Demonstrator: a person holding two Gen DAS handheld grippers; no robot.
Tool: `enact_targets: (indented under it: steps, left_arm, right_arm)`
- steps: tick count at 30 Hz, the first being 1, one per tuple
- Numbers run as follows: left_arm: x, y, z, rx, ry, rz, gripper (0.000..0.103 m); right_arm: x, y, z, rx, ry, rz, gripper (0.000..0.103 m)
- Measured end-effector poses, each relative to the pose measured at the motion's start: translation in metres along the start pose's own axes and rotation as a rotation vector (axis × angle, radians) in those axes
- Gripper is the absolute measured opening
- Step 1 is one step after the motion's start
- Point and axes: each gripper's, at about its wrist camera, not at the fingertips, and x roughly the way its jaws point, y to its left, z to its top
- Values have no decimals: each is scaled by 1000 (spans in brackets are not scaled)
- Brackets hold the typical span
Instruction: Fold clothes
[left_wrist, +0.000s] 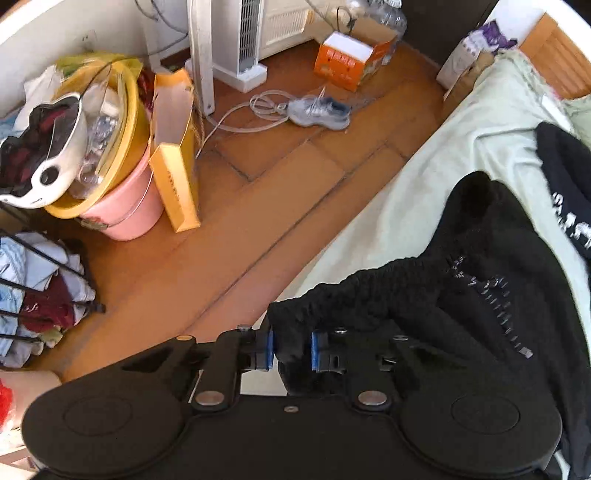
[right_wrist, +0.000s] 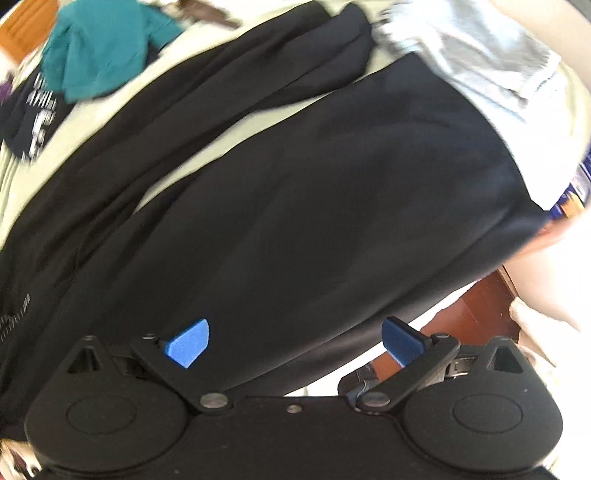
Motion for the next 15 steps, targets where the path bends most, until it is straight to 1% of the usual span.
enact_targets:
  steps: [1,2,3,4,5,6,7,9,11,13,15]
  left_arm:
    - [3,1,-3,2,12,10,23]
    - [11,1,-11,11,18,22,29]
    - [20,1,-18,25,24,35,33]
    - [22,1,-22,21,25,31,34]
    - [23,1,-26,15,24,25,38]
    - [22,2,-30,-8,28,4,46]
    - [21,3,-31,-24,37,-8,49]
    - [18,10,-34,-98,65,-46,49]
    - [14,13,-39,-162,97,-86,50]
    - [12,11,-46,-178,118,-97,50]
    - [14,1,-54,-145,145,-98,50]
  right_arm:
    - [4,5,-2,-22,15,0,102]
    - [7,8,-3,-34,24,2,102]
    - [9,8,-4,-34,31,5,102]
    - [12,6,-6,-25,46,11,102]
    - [15,4,-9,-17,61,17,102]
    - [18,1,-11,-4,74,22,102]
    - [21,-6,-16,29,73,22,102]
    - [25,-20,-21,105,61,47,102]
    - [31,-46,-31,258,42,83,102]
    - [39,-66,-38,353,35,97,102]
    - [47,-82,-45,429,27,109,102]
